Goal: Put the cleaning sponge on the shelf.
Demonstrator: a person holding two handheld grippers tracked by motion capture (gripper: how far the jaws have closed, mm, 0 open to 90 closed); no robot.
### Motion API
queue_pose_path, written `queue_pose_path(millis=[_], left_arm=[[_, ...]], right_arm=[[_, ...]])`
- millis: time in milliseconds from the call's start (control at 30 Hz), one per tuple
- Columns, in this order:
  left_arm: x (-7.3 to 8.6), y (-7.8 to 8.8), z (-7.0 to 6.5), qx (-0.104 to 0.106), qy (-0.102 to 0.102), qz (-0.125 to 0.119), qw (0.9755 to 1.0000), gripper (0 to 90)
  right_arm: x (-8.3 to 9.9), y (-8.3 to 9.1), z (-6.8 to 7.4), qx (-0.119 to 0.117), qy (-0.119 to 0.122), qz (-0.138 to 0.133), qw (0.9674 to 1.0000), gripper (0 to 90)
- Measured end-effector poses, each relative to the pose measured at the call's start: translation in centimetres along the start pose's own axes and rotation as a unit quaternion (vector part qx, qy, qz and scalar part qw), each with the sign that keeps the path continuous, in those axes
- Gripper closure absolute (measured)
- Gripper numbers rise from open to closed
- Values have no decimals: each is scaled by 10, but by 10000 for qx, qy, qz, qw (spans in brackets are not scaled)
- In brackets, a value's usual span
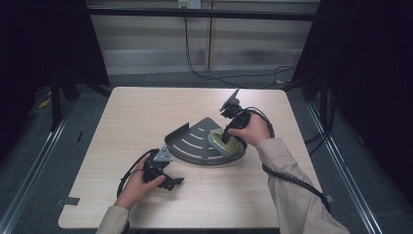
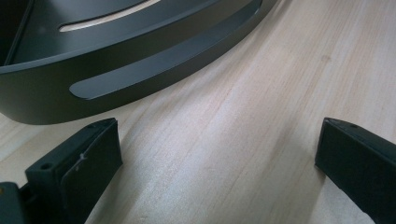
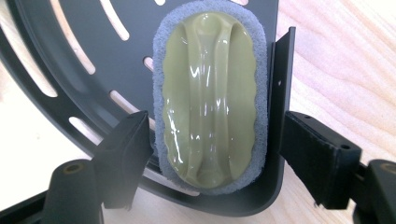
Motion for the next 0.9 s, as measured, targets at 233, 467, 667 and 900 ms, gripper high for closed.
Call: queue_pose_path(millis=[233, 467, 667, 900], left_arm=[[0, 0, 0, -36, 5, 1, 10000, 0], [0, 0, 0, -37, 1, 3, 10000, 0], [0, 0, 0, -26, 3, 0, 10000, 0], [0, 0, 0, -29, 1, -6, 10000, 0]], right_arm=[[9, 8, 2, -35, 113, -86, 9999, 203], [23, 16, 2, -62, 238, -139, 9996, 192], [33, 19, -1, -64, 283, -164, 9994, 182], [51, 18, -5, -113, 326, -209, 9992, 175]])
Point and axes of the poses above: each handheld gripper's, and its own axes: y roughly backward along the jaws, x roughly out of its underside, z roughly to its left, the point moved 3 cm from there along -y, roughly forward along the jaws, and after that the axes turned 4 degrees about z, right-handed, at the moved point
